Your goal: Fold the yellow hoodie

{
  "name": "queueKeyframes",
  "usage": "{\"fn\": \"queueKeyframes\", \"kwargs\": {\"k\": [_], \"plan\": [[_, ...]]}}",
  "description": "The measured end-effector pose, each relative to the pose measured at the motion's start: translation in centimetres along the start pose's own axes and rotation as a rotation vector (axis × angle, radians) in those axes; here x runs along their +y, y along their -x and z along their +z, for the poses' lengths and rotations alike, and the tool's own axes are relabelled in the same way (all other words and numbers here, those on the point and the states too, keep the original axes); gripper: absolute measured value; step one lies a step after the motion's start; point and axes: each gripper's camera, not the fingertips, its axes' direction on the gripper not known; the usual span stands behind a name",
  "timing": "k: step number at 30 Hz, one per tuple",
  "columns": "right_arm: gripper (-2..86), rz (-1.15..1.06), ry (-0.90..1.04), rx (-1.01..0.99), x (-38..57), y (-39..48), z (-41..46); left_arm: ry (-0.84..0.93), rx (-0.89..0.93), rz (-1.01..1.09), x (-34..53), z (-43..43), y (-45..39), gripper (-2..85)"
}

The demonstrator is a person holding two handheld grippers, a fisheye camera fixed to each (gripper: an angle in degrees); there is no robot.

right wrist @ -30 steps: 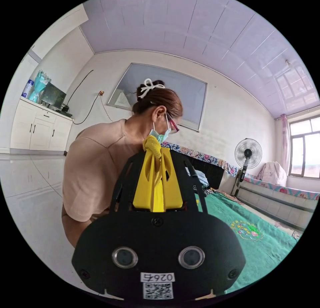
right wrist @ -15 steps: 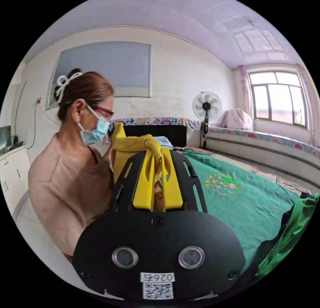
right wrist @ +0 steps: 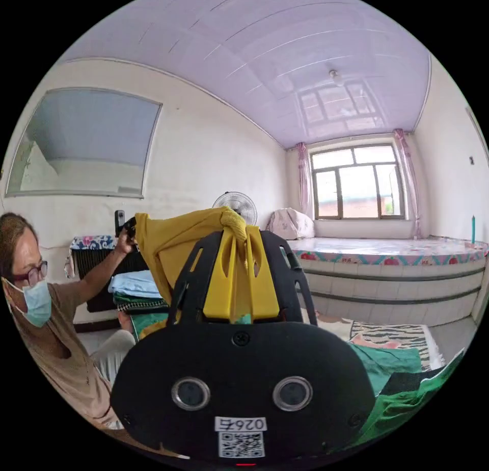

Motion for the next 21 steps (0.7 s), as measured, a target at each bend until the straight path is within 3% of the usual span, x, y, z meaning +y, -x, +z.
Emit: {"fn": "queueKeyframes", "kwargs": {"k": [3,6,8,11,13,15,21], "plan": [[-1.0,-0.003,0.192,-0.004,9.8,1.8,1.4,0.267,0.102,0.031,3.1,5.7,-1.0,0.1],[-1.0,0.122,0.573,-0.069,24.7,1.4,4.4,0.618,0.248,-0.074,11.2,12.4,-1.7,0.3],[-1.0,0.254,0.883,-0.132,37.7,2.1,6.4,0.955,0.354,-0.133,18.7,17.9,-3.5,0.7],[-0.5,0.388,1.132,-0.241,49.9,4.9,7.6,1.206,0.562,-0.182,24.3,22.8,-6.8,1.9],[1.0,0.419,1.234,-0.282,54.2,7.0,7.9,1.302,0.598,-0.171,25.2,24.5,-8.4,3.5],[2.6,0.424,1.271,-0.251,56.1,8.5,7.3,1.328,0.525,-0.161,24.3,25.0,-8.8,4.5],[6.3,0.427,1.053,-0.068,54.3,9.9,2.0,1.129,0.498,-0.336,18.0,18.9,-3.1,4.0]]}}
